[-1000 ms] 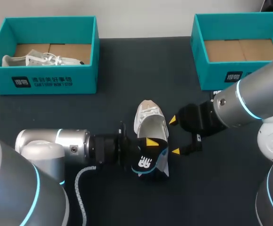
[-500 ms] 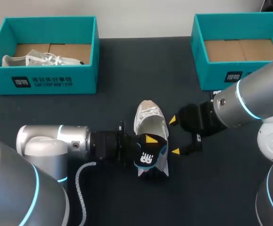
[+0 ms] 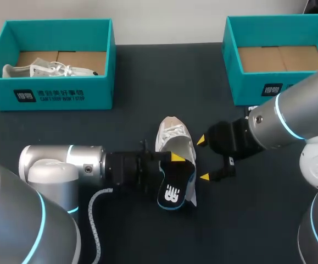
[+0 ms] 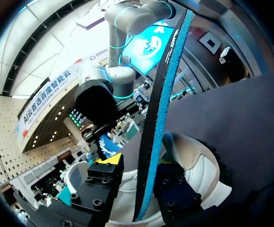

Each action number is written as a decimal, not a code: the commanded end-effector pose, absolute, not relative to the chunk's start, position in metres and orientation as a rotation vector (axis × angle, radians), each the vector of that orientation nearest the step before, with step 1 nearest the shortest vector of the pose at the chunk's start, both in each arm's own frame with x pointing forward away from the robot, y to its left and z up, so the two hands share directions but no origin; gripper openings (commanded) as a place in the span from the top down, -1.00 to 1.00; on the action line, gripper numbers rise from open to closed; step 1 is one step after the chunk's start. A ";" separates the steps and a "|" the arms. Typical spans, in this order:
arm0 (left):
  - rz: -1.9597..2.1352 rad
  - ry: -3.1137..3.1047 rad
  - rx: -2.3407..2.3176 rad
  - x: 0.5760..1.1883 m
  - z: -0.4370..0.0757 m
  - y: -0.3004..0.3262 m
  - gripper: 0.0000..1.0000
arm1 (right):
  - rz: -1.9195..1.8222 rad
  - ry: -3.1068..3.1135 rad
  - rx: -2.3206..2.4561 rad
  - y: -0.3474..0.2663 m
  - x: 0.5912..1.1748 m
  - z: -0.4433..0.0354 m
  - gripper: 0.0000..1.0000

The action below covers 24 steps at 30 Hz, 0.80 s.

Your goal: Take the shoe out of the shoebox, open the shoe tongue, remove and reinsert the insole, then place the shoe into the shoebox

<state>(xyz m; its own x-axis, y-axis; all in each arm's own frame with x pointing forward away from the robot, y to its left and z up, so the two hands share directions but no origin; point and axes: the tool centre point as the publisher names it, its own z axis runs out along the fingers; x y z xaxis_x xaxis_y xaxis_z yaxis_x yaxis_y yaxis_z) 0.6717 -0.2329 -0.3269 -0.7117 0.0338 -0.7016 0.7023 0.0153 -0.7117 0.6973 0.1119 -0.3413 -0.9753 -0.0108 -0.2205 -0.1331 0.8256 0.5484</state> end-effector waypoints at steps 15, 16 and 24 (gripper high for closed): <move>-1.739 1.777 0.770 0.657 -0.297 -0.226 0.29 | 0.863 2.799 -0.110 0.112 0.696 -0.342 -1.00; -1.736 1.781 0.774 0.656 -0.296 -0.224 0.29 | 0.863 2.799 -0.110 0.112 0.696 -0.342 -1.00; -1.707 1.811 0.764 0.647 -0.288 -0.212 0.28 | 0.863 2.799 -0.110 0.112 0.696 -0.342 -1.00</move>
